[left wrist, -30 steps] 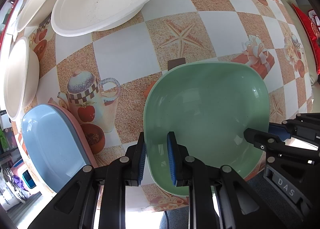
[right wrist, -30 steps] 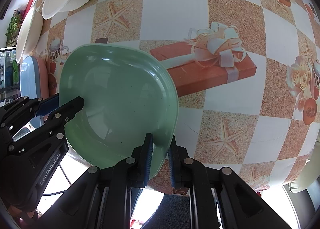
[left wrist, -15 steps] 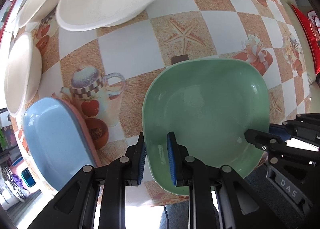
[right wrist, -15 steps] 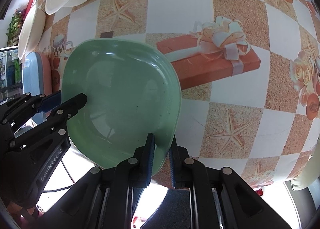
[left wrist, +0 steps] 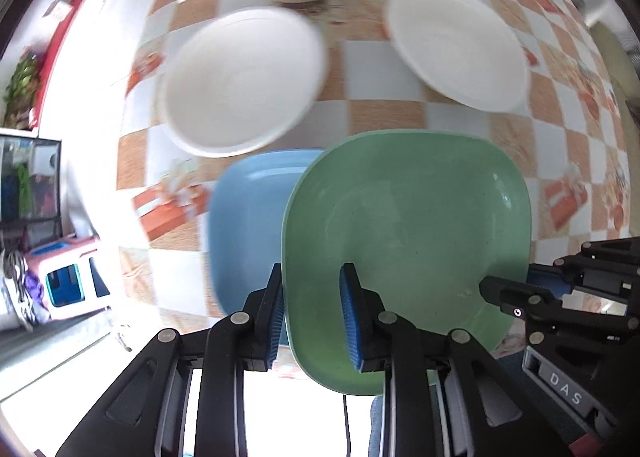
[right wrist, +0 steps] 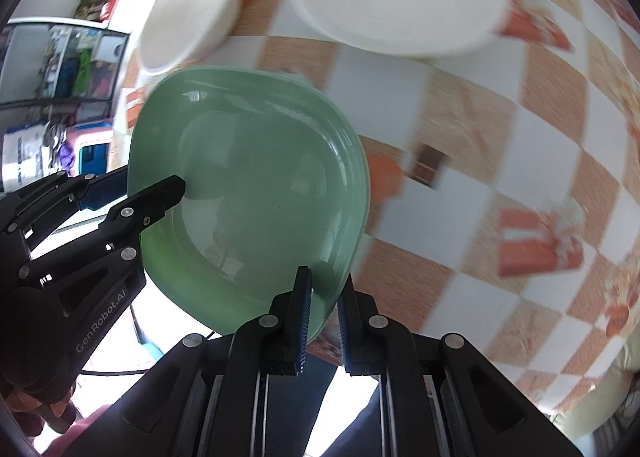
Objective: Organize plates and bowls
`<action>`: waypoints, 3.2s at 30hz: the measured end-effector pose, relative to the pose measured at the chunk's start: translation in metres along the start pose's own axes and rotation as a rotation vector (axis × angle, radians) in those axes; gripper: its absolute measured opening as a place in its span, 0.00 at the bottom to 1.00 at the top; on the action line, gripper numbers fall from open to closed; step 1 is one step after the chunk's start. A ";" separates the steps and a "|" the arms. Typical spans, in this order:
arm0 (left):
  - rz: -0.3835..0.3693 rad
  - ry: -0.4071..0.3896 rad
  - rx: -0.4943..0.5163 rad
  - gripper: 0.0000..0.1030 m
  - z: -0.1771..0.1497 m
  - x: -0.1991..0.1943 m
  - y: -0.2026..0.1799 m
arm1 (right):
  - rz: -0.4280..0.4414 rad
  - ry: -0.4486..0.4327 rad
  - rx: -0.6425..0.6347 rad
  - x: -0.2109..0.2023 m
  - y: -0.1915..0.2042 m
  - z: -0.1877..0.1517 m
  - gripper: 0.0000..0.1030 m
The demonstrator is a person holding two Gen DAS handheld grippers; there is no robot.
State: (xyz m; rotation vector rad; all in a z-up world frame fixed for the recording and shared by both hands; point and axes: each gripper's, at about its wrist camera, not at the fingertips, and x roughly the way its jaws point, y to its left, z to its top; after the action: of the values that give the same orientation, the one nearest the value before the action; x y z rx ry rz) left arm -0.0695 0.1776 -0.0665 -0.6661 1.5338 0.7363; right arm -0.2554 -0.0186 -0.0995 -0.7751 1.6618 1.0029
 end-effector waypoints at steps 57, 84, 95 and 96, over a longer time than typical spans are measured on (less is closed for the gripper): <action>0.073 -0.144 -0.001 0.80 -0.008 -0.009 0.064 | -0.089 -0.070 -0.139 0.030 0.040 -0.012 0.64; -0.058 -0.048 0.098 0.35 0.133 0.032 -0.046 | -0.115 -0.240 0.384 -0.037 -0.156 0.050 0.63; -0.082 -0.032 0.192 0.21 0.099 0.037 -0.076 | -0.046 -0.207 0.345 -0.025 -0.150 0.049 0.19; -0.083 -0.030 0.207 0.21 0.090 0.037 -0.081 | -0.050 -0.198 0.337 -0.025 -0.152 0.043 0.19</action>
State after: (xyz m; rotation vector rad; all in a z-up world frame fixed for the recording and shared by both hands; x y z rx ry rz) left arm 0.0466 0.1964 -0.1133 -0.5572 1.5211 0.5151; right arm -0.0994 -0.0484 -0.1197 -0.4751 1.5763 0.7141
